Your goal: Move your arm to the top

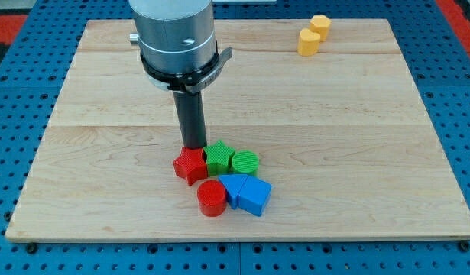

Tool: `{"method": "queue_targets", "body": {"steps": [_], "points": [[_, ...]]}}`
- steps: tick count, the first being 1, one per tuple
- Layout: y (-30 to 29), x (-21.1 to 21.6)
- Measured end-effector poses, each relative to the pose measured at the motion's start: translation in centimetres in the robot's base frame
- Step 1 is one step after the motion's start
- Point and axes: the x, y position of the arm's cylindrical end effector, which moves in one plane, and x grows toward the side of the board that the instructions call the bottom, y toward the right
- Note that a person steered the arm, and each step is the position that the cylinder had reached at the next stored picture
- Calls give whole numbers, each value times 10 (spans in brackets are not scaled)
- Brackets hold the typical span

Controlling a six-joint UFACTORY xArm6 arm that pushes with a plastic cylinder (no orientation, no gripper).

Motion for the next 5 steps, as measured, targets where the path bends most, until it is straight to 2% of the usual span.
{"method": "queue_targets", "body": {"steps": [5], "points": [[0,-12]]}}
